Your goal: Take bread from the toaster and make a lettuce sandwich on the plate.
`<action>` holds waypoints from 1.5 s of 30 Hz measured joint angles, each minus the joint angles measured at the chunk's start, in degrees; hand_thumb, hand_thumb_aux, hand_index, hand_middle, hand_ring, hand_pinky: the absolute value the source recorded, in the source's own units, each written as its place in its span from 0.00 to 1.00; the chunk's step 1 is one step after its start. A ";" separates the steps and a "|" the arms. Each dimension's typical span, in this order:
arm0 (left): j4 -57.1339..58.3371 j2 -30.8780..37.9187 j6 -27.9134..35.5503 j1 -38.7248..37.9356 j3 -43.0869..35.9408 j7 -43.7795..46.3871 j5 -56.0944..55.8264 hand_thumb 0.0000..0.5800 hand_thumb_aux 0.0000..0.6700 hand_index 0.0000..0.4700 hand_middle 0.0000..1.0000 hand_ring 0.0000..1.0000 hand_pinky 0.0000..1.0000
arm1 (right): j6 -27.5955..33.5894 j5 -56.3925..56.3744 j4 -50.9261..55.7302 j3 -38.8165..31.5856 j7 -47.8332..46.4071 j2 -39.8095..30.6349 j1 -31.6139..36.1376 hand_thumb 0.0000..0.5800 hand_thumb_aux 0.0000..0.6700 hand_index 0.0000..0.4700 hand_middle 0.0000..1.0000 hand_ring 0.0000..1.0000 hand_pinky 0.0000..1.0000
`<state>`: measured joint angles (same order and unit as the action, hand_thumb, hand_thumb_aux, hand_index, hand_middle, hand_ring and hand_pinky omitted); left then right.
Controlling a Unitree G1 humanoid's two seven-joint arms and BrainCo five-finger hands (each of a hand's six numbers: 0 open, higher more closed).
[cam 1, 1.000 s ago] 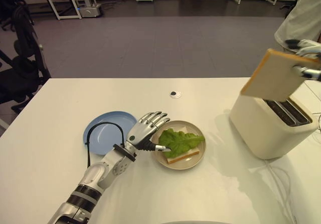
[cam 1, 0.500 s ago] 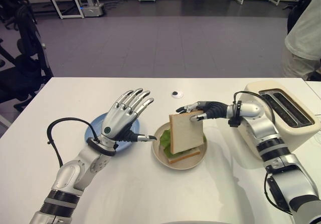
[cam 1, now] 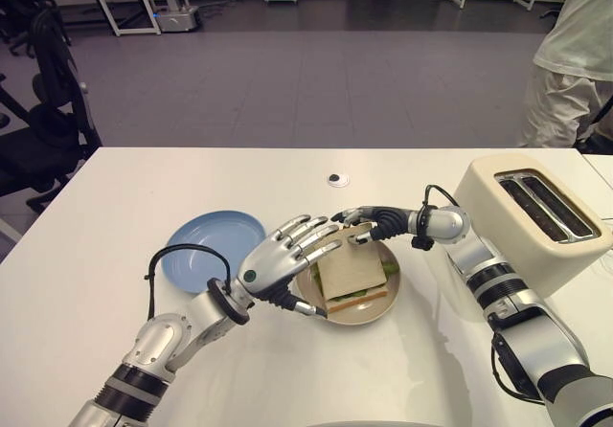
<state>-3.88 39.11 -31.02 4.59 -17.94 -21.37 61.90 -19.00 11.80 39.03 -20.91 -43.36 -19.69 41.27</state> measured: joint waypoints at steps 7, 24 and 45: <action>6.49 0.12 -1.27 1.50 -3.97 4.94 0.08 0.00 0.00 0.00 0.00 0.00 0.00 | -1.45 1.32 0.28 -0.03 0.94 0.11 -0.01 0.76 0.51 0.51 0.00 0.00 0.00; 8.00 1.60 -1.83 2.43 -5.95 2.46 -1.33 0.00 0.00 0.00 0.00 0.00 0.00 | -11.41 -2.07 -18.86 7.89 3.17 -15.39 -10.40 0.69 0.44 0.44 0.60 0.60 0.60; 9.93 0.04 -6.61 0.23 -7.70 30.40 -22.22 1.00 1.00 1.00 1.00 1.00 1.00 | -9.90 8.14 -27.91 -4.47 -1.00 -16.13 -26.88 1.00 1.00 1.00 0.95 0.95 0.95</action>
<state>6.05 39.15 -37.62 4.82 -25.63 9.03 39.67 -28.90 19.94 11.12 -25.39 -44.37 -35.82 14.39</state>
